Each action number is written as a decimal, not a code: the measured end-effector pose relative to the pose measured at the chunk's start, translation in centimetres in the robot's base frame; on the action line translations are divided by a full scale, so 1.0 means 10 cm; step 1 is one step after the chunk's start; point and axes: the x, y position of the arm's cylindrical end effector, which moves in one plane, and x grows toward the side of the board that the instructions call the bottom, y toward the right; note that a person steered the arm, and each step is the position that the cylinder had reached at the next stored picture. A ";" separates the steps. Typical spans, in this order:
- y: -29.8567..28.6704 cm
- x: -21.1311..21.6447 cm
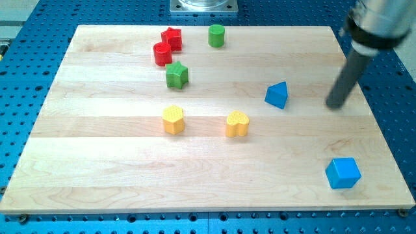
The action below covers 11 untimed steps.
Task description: Push the triangle into the cube
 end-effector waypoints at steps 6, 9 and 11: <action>-0.58 0.43; -0.38 1.08; -0.01 0.82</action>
